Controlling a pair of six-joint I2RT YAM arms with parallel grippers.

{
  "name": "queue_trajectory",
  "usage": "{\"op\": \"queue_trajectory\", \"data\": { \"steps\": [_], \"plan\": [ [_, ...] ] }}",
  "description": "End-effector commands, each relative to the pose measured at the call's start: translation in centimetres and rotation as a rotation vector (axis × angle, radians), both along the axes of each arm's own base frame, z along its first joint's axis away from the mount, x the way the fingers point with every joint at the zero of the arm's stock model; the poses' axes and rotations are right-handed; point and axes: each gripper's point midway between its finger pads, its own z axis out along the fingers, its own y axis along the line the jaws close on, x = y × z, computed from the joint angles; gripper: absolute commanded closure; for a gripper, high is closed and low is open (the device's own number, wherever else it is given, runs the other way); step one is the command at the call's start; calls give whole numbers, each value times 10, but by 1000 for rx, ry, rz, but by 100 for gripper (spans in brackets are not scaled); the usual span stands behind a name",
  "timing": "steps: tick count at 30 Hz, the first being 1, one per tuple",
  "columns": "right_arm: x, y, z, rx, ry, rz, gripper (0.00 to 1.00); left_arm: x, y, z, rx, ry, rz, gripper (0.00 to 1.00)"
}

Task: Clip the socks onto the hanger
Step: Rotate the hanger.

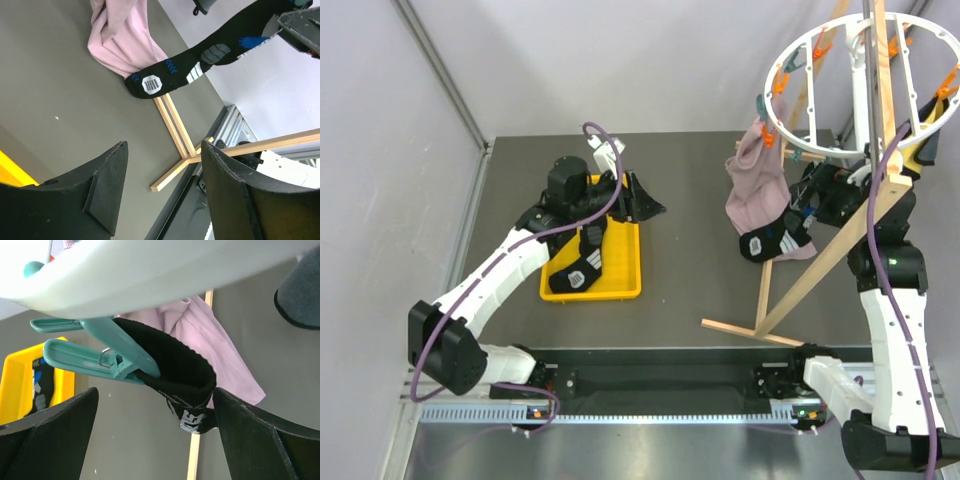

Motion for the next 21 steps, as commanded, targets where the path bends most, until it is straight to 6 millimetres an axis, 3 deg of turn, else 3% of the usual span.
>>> {"op": "queue_trajectory", "data": {
  "steps": [1, 11, 21],
  "plan": [
    [-11, 9, 4, -15, 37, 69, 3, 4, -6, 17, -59, -45, -17, 35],
    [-34, 35, 57, -67, -97, 242, 0, 6, -11, 13, -88, -20, -29, 36],
    [-52, 28, 84, -63, -141, 186, 0, 6, -13, 12, -91, -11, -42, 36]
  ]
}}
